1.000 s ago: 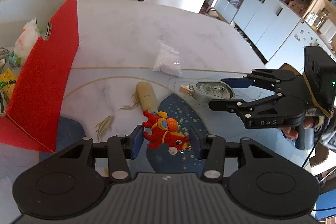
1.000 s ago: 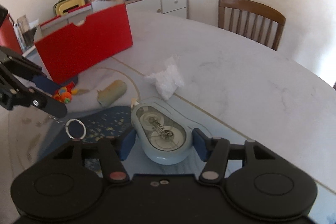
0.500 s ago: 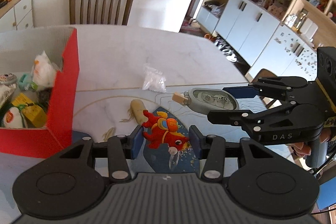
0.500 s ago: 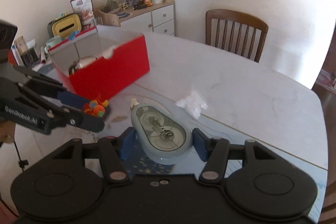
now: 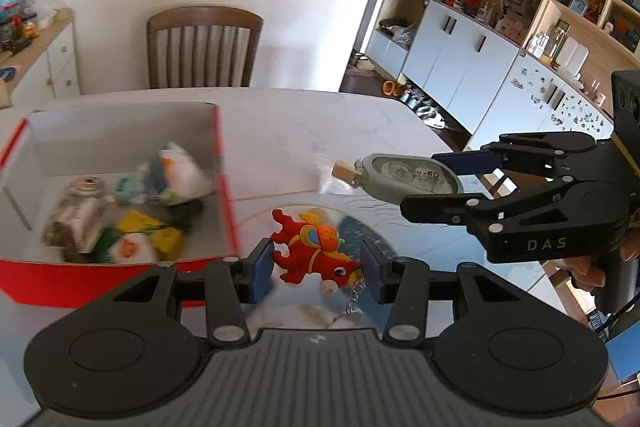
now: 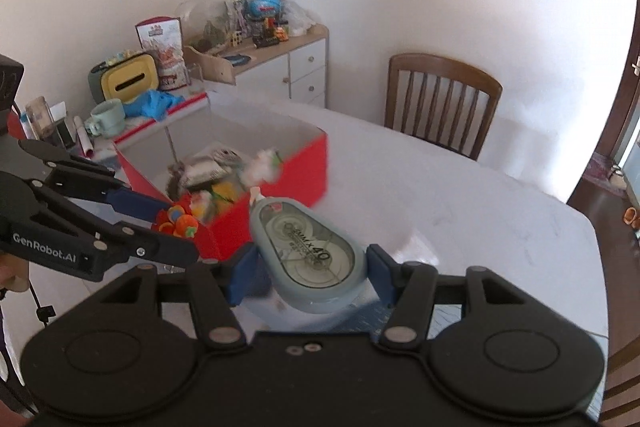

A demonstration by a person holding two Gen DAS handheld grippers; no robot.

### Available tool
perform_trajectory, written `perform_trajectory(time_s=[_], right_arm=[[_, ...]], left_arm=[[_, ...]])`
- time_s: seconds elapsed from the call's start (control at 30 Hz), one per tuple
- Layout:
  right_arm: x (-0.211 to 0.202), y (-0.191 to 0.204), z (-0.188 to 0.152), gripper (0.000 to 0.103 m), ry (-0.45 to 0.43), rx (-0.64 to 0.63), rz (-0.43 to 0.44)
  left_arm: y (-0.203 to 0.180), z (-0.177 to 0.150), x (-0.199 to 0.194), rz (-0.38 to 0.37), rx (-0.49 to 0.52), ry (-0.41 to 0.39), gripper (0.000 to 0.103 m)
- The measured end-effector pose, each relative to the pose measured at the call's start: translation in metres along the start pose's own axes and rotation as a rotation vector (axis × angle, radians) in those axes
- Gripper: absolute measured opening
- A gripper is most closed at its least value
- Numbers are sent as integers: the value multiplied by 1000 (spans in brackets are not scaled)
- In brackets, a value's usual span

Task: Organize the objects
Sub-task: 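Lift and carry the red fish plush and blue oval case over the cardboard box, then lower the fish plush into the box and open the left tool while the right tool releases the blue case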

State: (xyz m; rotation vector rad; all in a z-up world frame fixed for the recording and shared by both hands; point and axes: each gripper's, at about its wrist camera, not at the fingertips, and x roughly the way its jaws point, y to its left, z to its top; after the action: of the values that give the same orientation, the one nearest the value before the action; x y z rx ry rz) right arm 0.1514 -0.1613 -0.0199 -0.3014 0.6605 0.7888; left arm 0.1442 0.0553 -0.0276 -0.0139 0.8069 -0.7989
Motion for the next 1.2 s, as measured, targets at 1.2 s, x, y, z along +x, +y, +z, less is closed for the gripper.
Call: perform_trajectory(time_s=[1.2], right_arm=[[184,126,80,58,148,-85,-93]], left_arm=[[193,78,68,235,104,105,47]])
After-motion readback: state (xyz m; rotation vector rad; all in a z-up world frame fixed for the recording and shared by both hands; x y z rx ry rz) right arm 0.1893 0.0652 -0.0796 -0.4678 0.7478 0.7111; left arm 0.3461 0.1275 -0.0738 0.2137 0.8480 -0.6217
